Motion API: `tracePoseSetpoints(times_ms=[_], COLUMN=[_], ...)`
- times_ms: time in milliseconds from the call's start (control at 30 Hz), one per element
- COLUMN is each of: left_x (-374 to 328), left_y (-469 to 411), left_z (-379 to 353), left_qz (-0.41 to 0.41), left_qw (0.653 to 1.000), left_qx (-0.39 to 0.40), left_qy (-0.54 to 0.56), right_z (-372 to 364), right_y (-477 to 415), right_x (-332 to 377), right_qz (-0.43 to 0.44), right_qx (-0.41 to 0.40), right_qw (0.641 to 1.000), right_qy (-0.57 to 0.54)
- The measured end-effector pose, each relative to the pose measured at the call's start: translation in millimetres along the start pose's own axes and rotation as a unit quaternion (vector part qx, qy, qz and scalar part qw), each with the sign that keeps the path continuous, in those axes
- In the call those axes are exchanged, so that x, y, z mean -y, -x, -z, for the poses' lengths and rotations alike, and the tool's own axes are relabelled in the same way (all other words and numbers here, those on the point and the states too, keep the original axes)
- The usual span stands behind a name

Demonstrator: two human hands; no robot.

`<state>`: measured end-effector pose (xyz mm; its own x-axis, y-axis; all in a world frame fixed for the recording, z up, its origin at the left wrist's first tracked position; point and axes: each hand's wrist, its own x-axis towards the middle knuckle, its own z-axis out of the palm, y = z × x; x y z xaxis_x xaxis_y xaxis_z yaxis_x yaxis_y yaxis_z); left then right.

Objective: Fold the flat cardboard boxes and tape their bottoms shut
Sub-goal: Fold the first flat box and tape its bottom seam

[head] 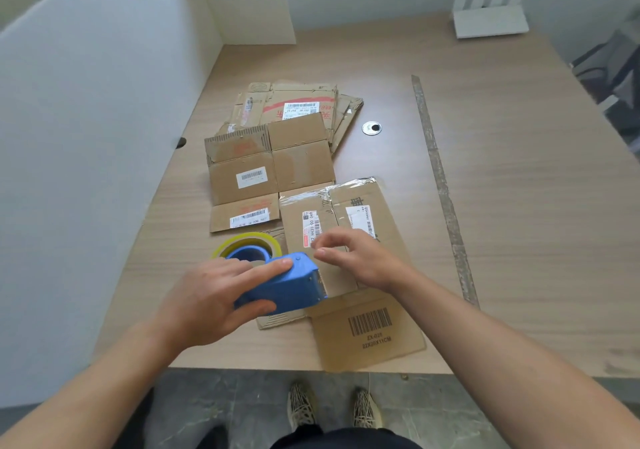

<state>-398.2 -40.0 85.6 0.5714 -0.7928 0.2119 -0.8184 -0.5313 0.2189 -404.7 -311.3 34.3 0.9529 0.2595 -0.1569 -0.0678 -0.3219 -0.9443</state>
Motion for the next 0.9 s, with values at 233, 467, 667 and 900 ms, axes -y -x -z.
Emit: tracePoseSetpoints(times_ms=[233, 467, 667, 900], left_x=[-4, 0, 20, 12], left_y=[-3, -23, -17, -35], left_z=[-5, -10, 2, -5], left_qz=[0.06, 0.11, 0.198, 0.271], left_qw=[0.994, 0.97, 0.928, 0.873], left_qx=[0.079, 0.169, 0.244, 0.319], left_qy=[0.05, 0.137, 0.198, 0.251], right_z=[5, 23, 82, 75], right_y=[18, 41, 72, 74], right_x=[-8, -14, -44, -65], right_qz=[-0.008, -0.041, -0.148, -0.239], right_qx=[-0.05, -0.099, -0.201, -0.193], right_qw=[0.998, 0.994, 0.96, 0.943], right_qy=[0.023, -0.013, -0.126, -0.127])
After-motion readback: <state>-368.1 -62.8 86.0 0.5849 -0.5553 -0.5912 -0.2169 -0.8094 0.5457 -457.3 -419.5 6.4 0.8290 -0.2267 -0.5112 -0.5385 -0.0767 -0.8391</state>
